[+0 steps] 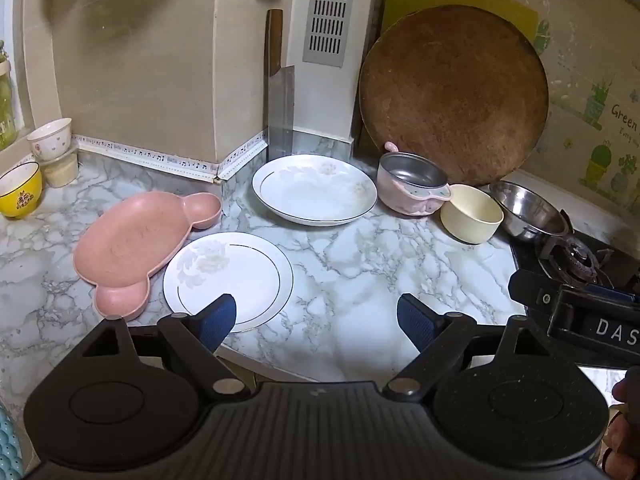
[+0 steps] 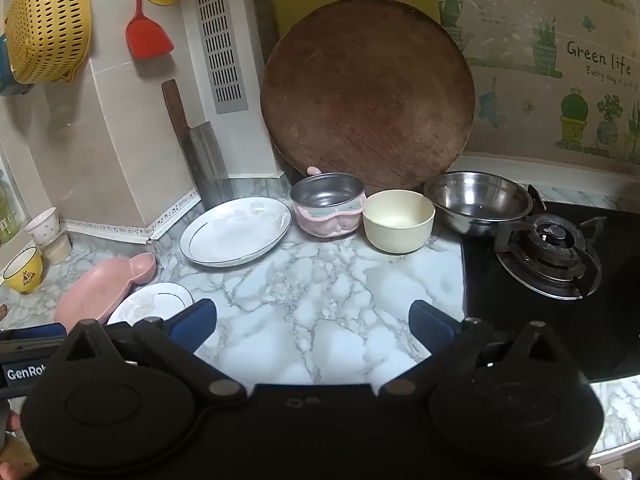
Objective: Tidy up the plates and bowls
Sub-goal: 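Move both tools toward the large white floral plate by the wall, then close both grippers on the rim of the large white plate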
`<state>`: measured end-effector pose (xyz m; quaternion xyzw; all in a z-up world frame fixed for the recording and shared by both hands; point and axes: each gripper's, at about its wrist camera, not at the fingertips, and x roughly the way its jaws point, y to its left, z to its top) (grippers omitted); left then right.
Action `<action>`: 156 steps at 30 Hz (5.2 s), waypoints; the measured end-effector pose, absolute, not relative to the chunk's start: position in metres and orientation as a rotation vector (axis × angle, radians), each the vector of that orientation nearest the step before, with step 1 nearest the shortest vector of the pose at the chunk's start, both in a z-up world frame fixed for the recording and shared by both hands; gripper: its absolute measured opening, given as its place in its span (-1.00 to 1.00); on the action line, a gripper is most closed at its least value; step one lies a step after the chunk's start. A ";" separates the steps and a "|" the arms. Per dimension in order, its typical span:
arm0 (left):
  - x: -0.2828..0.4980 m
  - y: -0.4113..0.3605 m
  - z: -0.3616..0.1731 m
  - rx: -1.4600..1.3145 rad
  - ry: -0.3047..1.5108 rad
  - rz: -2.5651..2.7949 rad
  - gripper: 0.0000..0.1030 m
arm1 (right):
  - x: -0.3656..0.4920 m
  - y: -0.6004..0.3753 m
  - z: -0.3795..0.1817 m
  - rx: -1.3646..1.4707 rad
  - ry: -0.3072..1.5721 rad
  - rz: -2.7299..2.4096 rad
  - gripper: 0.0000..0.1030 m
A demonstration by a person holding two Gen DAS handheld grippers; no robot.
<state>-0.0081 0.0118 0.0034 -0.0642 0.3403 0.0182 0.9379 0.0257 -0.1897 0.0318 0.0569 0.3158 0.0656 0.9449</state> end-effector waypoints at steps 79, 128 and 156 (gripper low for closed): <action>0.045 0.042 0.010 -0.153 0.639 0.072 0.71 | 0.074 -0.148 0.032 0.099 0.591 0.270 0.95; 0.291 0.098 -0.098 -0.226 1.014 0.194 -0.04 | 0.323 -0.108 -0.103 0.356 1.025 0.130 -0.30; 0.308 0.103 -0.103 -0.304 1.011 0.201 -0.69 | 0.335 -0.115 -0.113 0.417 0.998 0.114 -0.77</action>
